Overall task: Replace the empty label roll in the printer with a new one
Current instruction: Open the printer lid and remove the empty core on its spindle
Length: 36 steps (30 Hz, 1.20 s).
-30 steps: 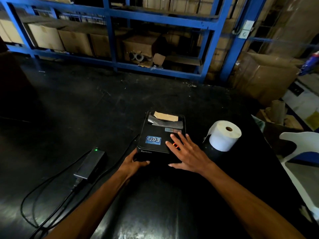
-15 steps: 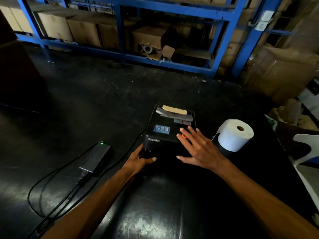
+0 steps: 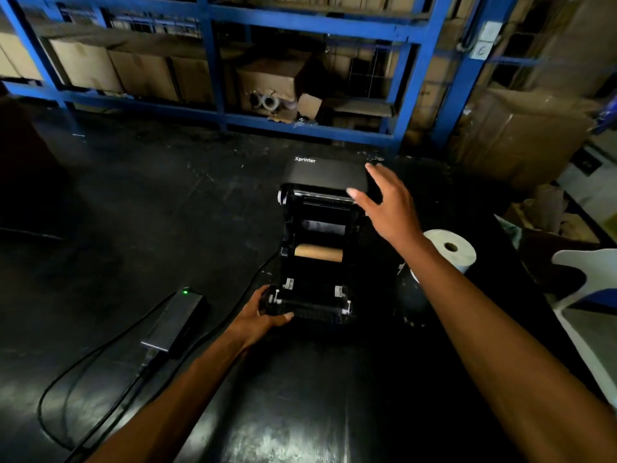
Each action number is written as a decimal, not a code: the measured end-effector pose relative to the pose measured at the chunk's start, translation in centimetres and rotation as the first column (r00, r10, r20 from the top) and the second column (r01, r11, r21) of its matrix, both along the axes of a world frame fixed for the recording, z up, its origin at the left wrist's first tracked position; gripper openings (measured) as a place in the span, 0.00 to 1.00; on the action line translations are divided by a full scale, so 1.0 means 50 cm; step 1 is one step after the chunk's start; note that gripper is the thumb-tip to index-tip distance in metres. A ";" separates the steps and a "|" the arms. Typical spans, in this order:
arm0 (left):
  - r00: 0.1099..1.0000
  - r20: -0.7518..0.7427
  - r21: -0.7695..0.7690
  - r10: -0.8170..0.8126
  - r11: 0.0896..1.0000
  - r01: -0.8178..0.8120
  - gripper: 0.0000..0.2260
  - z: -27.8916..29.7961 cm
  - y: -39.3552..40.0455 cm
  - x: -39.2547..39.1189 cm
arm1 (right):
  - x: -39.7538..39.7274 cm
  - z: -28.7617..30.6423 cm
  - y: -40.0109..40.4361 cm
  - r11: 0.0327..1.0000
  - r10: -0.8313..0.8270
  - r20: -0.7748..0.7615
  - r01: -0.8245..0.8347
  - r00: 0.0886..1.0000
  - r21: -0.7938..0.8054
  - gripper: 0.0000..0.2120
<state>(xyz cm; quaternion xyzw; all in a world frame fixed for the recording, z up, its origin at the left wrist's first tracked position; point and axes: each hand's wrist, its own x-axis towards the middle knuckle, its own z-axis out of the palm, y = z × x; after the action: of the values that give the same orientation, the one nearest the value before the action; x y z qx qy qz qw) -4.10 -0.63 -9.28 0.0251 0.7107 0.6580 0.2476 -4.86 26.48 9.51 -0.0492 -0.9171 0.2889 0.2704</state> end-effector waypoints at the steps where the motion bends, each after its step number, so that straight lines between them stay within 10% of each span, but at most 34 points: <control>1: 1.000 -0.002 -0.003 0.002 1.000 -0.002 0.38 0.000 0.000 0.001 | -0.019 0.004 0.000 0.997 -0.006 0.027 0.008 1.000 -0.072 0.30; 15: 0.997 -0.038 -0.250 -0.067 0.967 0.055 0.15 0.099 -0.014 -0.052 | -0.060 -0.081 0.036 0.857 -0.101 0.188 0.181 0.977 -0.482 0.30; 20: 0.932 -0.362 -0.380 0.007 0.912 -0.155 0.18 0.146 0.032 -0.117 | 0.004 -0.171 -0.004 0.901 -0.023 0.230 0.120 0.973 -0.417 0.19; 27: 0.761 -0.534 -0.726 -0.369 0.660 -0.190 0.22 0.147 0.101 -0.187 | 0.007 -0.208 -0.016 0.999 0.049 0.436 -0.034 0.899 -0.042 0.24; 36: 0.731 -0.621 -0.470 -0.281 0.881 -0.060 0.14 0.157 0.090 -0.221 | -0.015 -0.190 0.007 0.985 0.134 0.287 -0.097 0.949 -0.142 0.17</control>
<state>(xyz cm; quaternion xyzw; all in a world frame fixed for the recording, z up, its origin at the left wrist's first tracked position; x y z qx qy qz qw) -15.16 3.85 -1.43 0.2453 0.8831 0.3998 0.0123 -5.59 26.83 0.00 -0.0549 -0.9283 0.3511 0.1094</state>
